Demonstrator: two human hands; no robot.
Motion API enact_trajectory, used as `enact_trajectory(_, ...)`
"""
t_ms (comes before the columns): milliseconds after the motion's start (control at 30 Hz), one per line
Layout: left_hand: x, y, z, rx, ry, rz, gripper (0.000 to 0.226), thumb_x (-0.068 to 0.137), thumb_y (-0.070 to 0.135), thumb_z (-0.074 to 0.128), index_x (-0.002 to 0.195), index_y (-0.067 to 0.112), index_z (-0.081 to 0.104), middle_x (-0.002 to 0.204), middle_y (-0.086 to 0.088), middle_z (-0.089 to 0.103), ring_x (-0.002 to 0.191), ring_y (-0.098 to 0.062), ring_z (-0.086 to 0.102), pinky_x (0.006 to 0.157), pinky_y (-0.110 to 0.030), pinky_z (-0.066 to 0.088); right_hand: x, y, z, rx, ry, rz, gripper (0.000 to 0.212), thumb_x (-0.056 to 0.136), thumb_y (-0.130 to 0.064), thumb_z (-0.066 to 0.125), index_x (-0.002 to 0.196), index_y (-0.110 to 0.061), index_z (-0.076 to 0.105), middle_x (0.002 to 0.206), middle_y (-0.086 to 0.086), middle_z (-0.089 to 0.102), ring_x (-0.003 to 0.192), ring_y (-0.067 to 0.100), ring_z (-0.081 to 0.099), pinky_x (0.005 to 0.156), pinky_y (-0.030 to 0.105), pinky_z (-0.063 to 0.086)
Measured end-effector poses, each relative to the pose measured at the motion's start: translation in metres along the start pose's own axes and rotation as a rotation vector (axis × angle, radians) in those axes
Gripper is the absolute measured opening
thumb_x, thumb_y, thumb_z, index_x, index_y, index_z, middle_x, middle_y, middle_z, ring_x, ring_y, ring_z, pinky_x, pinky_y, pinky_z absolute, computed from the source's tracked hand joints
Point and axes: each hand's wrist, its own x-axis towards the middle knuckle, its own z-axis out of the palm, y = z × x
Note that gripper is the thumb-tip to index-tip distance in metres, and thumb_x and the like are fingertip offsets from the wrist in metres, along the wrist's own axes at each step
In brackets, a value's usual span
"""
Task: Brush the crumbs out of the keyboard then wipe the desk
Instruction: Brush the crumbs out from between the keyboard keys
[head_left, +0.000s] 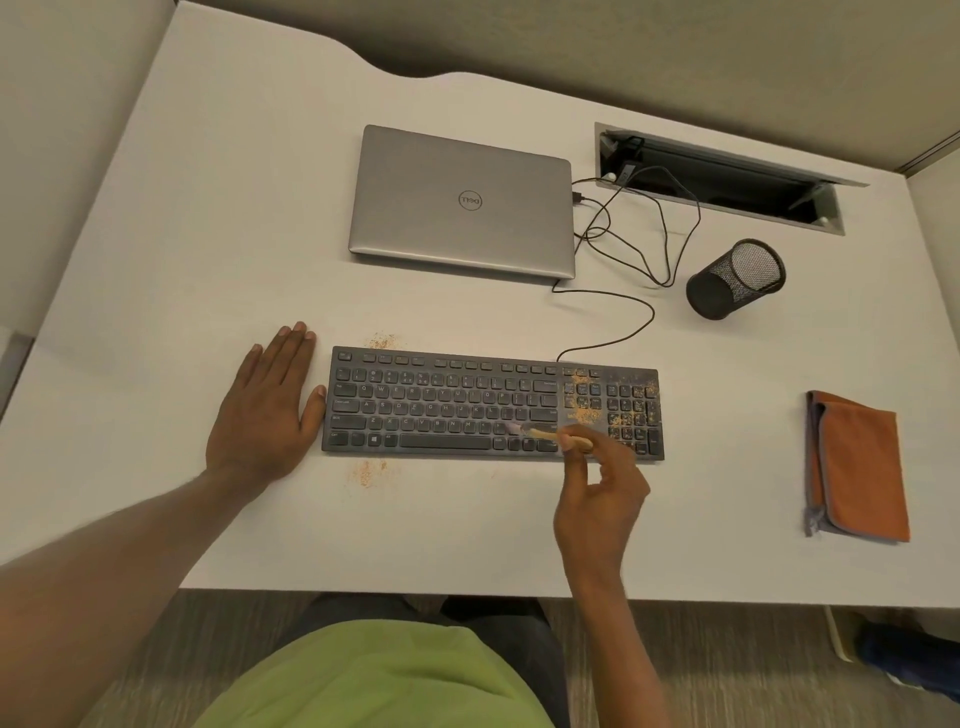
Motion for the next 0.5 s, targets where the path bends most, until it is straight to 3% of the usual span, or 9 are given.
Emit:
enact_trajectory(200, -0.001, 0.0, 0.0, 0.002, -0.004, -0.002, 0.07, 0.11, 0.044, 0.025, 0.171, 0.012, 0.016, 0.178, -0.005, 0.017, 0.166, -0.017, 0.011, 0.135, -0.045, 0.013, 0.003, 0.009, -0.014, -0.227, 0.034, -0.092, 0.033, 0.094, -0.008, 0.072, 0.106, -0.037, 0.066, 0.105, -0.023, 0.066, 0.108, 0.014, 0.061, 0.096, 0.058, 0.037)
enact_trajectory(300, -0.001, 0.0, 0.001, 0.005, -0.006, 0.002, 0.07, 0.11, 0.044, 0.024, 0.171, 0.012, 0.016, 0.178, -0.005, 0.017, 0.166, -0.017, 0.011, 0.135, -0.045, 0.013, 0.005, 0.009, -0.021, -0.237, 0.069, -0.132, 0.026, 0.094, -0.007, 0.072, 0.107, -0.029, 0.071, 0.106, -0.022, 0.065, 0.109, 0.014, 0.06, 0.096, 0.05, 0.036)
enact_trajectory(400, 0.0, -0.001, 0.0, 0.005, -0.005, 0.001, 0.07, 0.11, 0.044, 0.025, 0.171, 0.012, 0.017, 0.178, -0.005, 0.017, 0.166, -0.017, 0.011, 0.135, -0.045, 0.013, 0.002, -0.003, -0.016, -0.133, -0.026, -0.203, 0.016, 0.094, -0.012, 0.071, 0.105, -0.024, 0.073, 0.105, -0.027, 0.064, 0.107, 0.014, 0.061, 0.094, 0.038, 0.035)
enact_trajectory(500, 0.0, 0.0, 0.0, 0.0, -0.006, 0.001, 0.07, 0.11, 0.044, 0.025, 0.171, 0.012, 0.016, 0.178, -0.004, 0.017, 0.166, -0.017, 0.01, 0.135, -0.045, 0.013, -0.002, -0.007, -0.007, -0.11, -0.129, -0.24, 0.013, 0.094, -0.021, 0.067, 0.104, -0.026, 0.074, 0.1, -0.026, 0.065, 0.104, 0.01, 0.059, 0.091, 0.04, 0.037)
